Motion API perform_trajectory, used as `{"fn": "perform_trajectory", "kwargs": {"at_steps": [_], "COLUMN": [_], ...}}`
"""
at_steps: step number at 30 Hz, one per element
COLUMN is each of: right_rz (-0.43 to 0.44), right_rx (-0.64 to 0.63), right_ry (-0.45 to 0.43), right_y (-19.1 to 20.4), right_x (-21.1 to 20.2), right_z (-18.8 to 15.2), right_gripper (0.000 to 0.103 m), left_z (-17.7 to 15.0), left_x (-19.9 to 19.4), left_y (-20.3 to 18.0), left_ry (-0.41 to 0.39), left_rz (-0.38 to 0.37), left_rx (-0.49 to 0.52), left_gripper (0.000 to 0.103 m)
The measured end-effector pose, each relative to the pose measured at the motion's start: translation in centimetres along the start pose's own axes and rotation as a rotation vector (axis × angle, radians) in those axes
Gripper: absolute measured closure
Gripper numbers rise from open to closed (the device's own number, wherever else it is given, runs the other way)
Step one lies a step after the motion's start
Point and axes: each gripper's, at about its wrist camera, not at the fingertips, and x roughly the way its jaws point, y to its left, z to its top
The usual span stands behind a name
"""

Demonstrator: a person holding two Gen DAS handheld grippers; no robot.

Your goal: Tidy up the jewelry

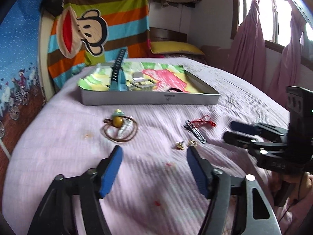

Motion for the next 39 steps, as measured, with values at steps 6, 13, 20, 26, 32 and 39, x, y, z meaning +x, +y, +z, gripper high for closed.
{"fn": "perform_trajectory", "kwargs": {"at_steps": [6,13,20,26,32,39], "right_rz": [0.072,0.128,0.159,0.183,0.194,0.196], "right_rx": [-0.017,-0.029,-0.032,-0.041,-0.039,-0.057], "right_ry": [0.107,0.17,0.21,0.237,0.262,0.278], "right_y": [0.4,1.0,1.1,1.1,1.1,1.5], "right_x": [2.6,4.4,5.6,6.3,6.9,7.6], "right_z": [-0.2,-0.3,-0.3,-0.1,-0.1,0.0], "right_gripper": [0.078,0.087,0.09,0.09,0.09,0.09], "left_z": [0.2,0.5,0.9,1.1,1.3,1.4], "left_x": [2.0,4.3,5.5,6.6,7.3,8.3], "left_y": [-0.8,-1.4,-0.9,-0.5,-0.5,0.1], "left_ry": [0.071,0.157,0.199,0.232,0.252,0.274], "left_rz": [-0.062,-0.102,-0.135,-0.177,-0.194,-0.193], "left_rx": [-0.009,0.011,-0.025,-0.063,-0.077,-0.115], "left_gripper": [0.063,0.073,0.078,0.081,0.082,0.092]}}
